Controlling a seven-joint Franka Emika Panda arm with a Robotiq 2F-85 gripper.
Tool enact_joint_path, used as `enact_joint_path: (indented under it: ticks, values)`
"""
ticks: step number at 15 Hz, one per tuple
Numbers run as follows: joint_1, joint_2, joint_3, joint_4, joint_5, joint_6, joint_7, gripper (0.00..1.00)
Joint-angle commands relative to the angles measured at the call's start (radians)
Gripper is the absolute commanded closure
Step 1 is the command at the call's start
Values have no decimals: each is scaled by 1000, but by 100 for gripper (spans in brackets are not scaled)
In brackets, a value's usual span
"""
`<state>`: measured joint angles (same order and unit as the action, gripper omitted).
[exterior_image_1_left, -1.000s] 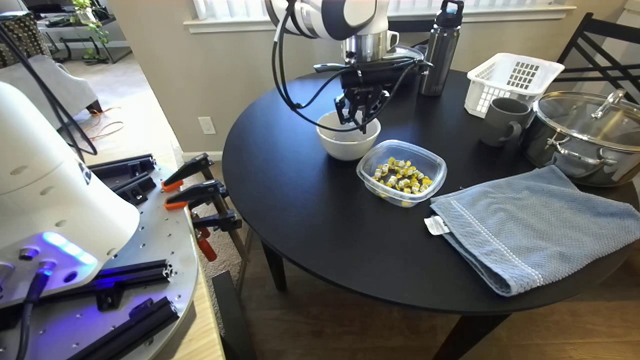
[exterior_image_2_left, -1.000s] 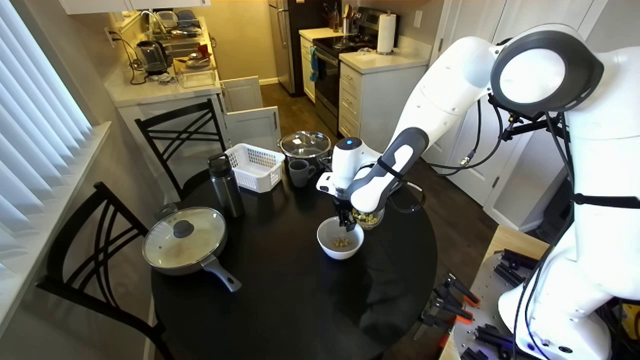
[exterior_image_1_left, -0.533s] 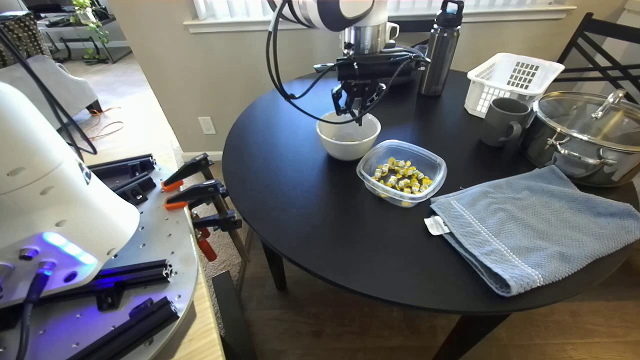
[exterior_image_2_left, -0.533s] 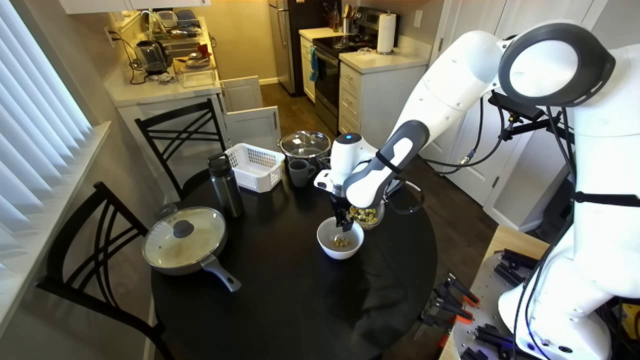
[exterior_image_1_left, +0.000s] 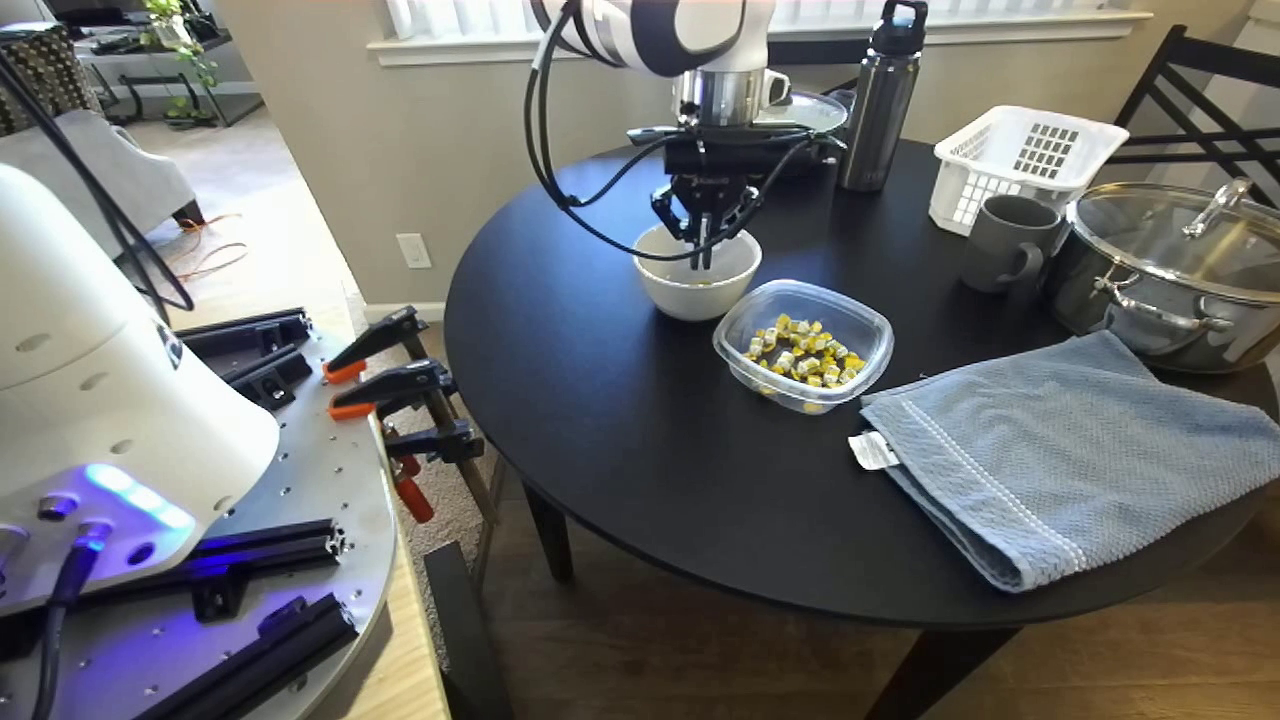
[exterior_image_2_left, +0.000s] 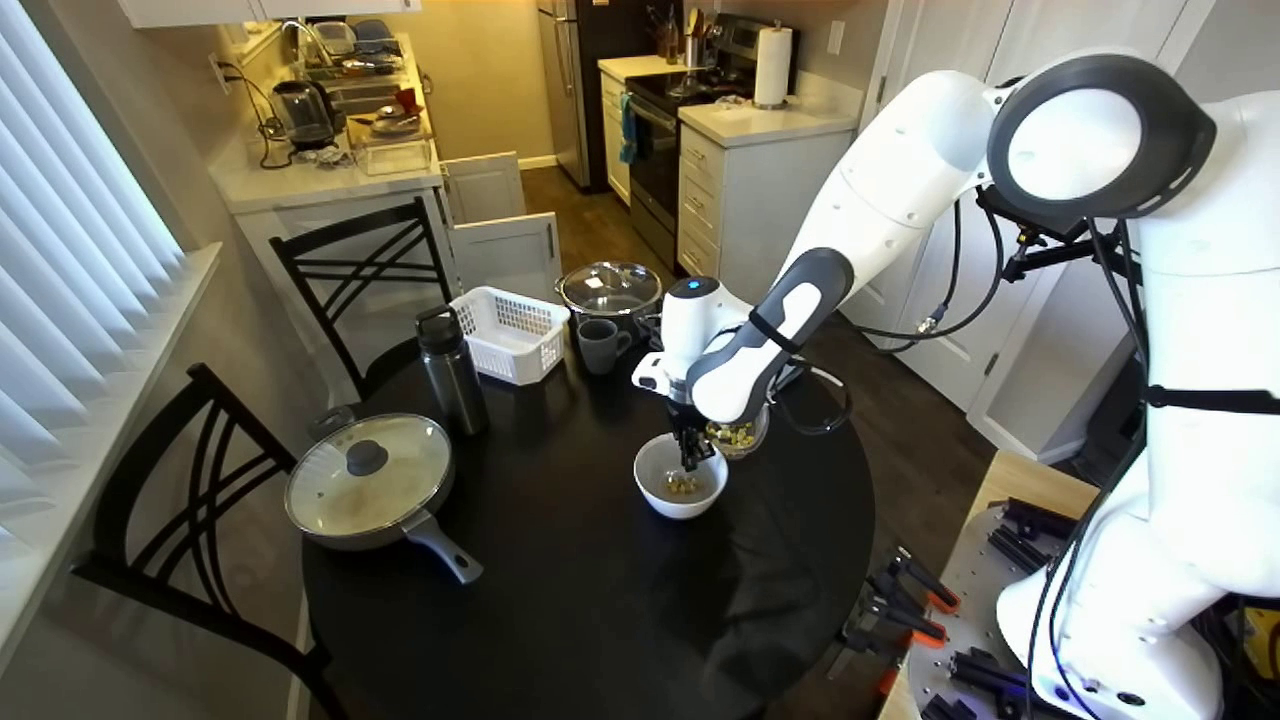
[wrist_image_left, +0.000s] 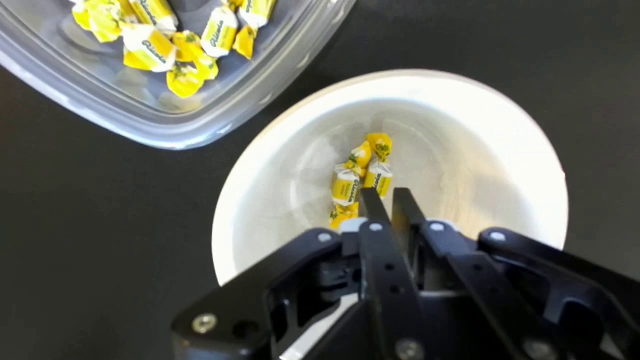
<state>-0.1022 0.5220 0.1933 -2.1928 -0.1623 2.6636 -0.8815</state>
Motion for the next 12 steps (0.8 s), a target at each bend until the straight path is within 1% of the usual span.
enact_joint_path:
  ticks: [1, 2, 3, 4, 5, 6, 7, 8, 10, 12]
  values:
    - [18, 7, -17, -2, -6, -12, 0, 58]
    - [21, 14, -21, 1, -10, -13, 1, 53]
    - [24, 19, -24, 3, -12, -15, 3, 67]
    - [29, 25, -30, 6, -18, -14, 8, 75]
    - [34, 33, -35, 10, -21, -17, 12, 76]
    - [38, 39, -39, 13, -23, -16, 12, 73]
    - [40, 45, -41, 16, -24, -17, 13, 73]
    - [43, 50, -44, 19, -24, -18, 13, 69]
    - [45, 59, -44, 26, -23, -20, 11, 65]
    - [50, 71, -47, 36, -27, -23, 15, 58]
